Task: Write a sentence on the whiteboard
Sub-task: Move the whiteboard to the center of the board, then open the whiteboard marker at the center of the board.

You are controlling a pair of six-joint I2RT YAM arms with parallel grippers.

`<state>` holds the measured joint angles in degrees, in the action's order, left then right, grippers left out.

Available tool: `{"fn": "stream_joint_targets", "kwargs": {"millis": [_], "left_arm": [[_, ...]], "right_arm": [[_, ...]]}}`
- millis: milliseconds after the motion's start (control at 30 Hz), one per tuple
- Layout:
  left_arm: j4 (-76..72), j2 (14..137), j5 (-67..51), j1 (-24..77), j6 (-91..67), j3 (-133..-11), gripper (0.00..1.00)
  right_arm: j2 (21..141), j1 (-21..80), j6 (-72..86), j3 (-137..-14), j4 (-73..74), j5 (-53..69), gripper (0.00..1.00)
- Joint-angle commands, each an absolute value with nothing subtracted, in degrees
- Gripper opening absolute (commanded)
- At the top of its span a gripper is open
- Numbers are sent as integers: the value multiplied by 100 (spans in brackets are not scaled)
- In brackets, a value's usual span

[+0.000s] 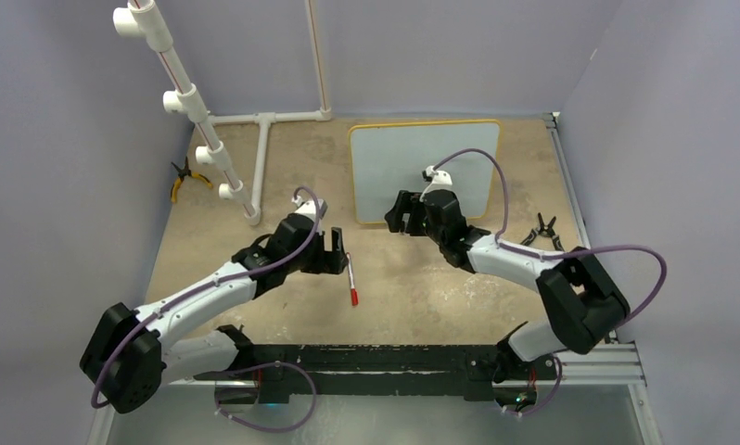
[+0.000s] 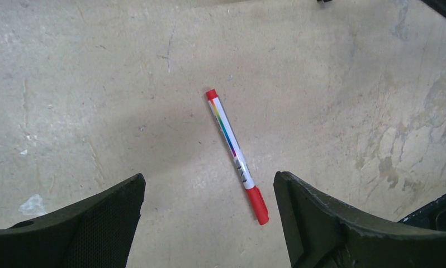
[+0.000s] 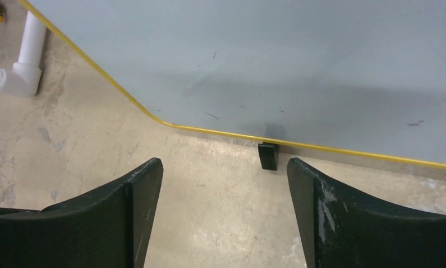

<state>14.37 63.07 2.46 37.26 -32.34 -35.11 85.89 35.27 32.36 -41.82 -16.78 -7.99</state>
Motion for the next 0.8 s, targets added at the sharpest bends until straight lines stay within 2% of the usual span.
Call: {"fn": "stream_joint_targets", "kwargs": {"millis": [0, 167, 400, 767], "left_arm": [[1484, 6485, 749, 4142, -3846, -3509, 84], [1714, 6871, 1213, 4733, -4244, -3670, 83], [1980, 7294, 1610, 5213, -4720, -3904, 66], [1952, 8186, 1958, 5564, -4719, -4694, 65]], "right_arm": [[8024, 3545, 3100, -3870, -1631, -913, 86], [7185, 3544, 2991, -3516, -1579, -1021, 89], [6010, 3542, 2936, -3014, -1483, -1605, 91], [5545, 3538, 2666, -2882, -1229, -1943, 91]]}}
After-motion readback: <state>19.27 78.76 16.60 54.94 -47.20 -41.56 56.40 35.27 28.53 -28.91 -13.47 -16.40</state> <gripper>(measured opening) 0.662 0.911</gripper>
